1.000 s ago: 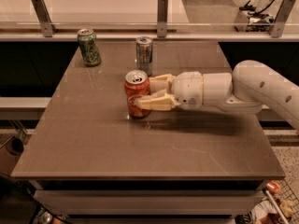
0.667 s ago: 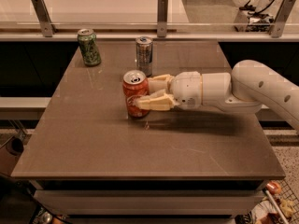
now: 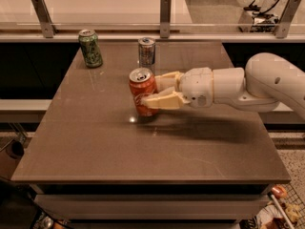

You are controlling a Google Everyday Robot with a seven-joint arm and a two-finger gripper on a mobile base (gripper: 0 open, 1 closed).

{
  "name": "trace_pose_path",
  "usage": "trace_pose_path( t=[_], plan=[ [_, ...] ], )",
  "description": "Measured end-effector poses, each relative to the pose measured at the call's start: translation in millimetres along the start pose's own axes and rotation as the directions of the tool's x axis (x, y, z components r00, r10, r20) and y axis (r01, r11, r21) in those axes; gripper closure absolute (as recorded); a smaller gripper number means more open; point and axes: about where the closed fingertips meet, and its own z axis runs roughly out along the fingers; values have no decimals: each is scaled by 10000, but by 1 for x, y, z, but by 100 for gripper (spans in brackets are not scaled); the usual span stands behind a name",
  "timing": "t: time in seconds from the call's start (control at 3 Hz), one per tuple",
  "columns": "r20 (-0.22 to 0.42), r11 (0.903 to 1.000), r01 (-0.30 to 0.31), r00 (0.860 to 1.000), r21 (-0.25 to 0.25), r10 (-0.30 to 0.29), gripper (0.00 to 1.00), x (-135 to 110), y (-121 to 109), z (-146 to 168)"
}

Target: Knock coke can over

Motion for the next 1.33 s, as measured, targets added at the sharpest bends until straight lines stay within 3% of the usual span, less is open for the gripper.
trace_pose_path(
  t=[0.33, 0.67, 1.0, 1.33],
  plan=[
    [-856, 9984, -66, 9963, 567, 114, 100, -14, -5, -24],
    [-1845, 9933, -88, 9824, 1150, 300, 100, -26, -11, -46],
    [-2926, 9863, -115, 9544, 1648, 600, 100, -26, -15, -54],
    [-4218, 9782, -46, 9018, 2077, 938, 100, -17, -13, -51]
  ],
)
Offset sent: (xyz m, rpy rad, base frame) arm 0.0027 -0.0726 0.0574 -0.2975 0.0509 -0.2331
